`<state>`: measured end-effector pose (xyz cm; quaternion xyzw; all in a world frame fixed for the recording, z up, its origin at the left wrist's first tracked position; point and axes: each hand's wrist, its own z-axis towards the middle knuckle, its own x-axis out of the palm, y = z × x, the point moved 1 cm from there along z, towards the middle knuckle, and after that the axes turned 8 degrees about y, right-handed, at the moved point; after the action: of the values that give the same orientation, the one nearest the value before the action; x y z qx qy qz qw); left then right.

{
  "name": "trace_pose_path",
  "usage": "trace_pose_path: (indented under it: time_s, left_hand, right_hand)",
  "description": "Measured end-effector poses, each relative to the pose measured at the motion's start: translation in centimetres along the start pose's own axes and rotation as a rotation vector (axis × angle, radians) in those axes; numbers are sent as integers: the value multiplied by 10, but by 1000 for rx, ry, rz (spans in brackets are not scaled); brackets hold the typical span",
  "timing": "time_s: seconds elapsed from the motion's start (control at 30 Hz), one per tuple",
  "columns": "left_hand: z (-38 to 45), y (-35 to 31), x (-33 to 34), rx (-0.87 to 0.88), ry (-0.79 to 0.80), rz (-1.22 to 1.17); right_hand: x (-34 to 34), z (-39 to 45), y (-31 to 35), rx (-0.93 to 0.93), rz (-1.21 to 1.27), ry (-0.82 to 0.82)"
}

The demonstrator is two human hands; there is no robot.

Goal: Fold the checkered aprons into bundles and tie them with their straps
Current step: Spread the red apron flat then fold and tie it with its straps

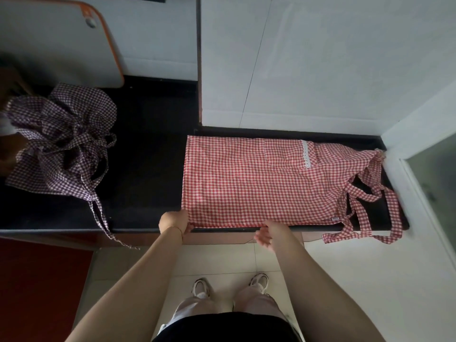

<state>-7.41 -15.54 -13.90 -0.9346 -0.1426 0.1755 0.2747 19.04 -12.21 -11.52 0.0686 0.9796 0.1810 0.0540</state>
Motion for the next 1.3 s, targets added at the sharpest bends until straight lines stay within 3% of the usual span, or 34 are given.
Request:
trace_pose_path:
  time_s: [0.13,0.3,0.4,0.47,0.53,0.6,0.67,0.83,0.93,1.03,1.13,1.23,1.3]
  left_hand:
    - [0,2,1,-20,12,-96]
    - [-5,1,0,-68,100,-388]
    - [-6,-6,-2,-9,112,-512]
    - [-6,-8,-2,73,109,-447]
    - [-3,-2,0,115,78,-209]
    - [0,7,1,137,21,229]
    - [5,15,0,148,-22,503]
    - [4,11,-1,154,-51,598]
    - [-3,6,3,156,-154,604]
    - [-5,-6,17,469,-284,685]
    - [5,-27,39,770,-198,865]
    - [23,-40,63,769,-20,1017]
    - [33,-37,75,726,39,1110]
  right_hand:
    - [3,0,-3,-20,193,33]
    - [-2,-2,-1,-12,281,87]
    - [-1,-8,21,-99,387,113]
    - [-2,-10,31,-236,484,152]
    - [-9,-9,25,-271,484,154]
    - [-17,3,6,-174,369,119]
    - [-21,18,-9,-97,251,50]
    - [-19,31,-6,-41,145,-55]
    - [-22,19,0,-40,63,-166]
    - [-22,12,6,-317,-202,-418]
    - [-15,9,23,-720,-447,-600]
    - [-4,25,35,-1010,-950,-612]
    - [7,40,37,-1019,-1165,-474]
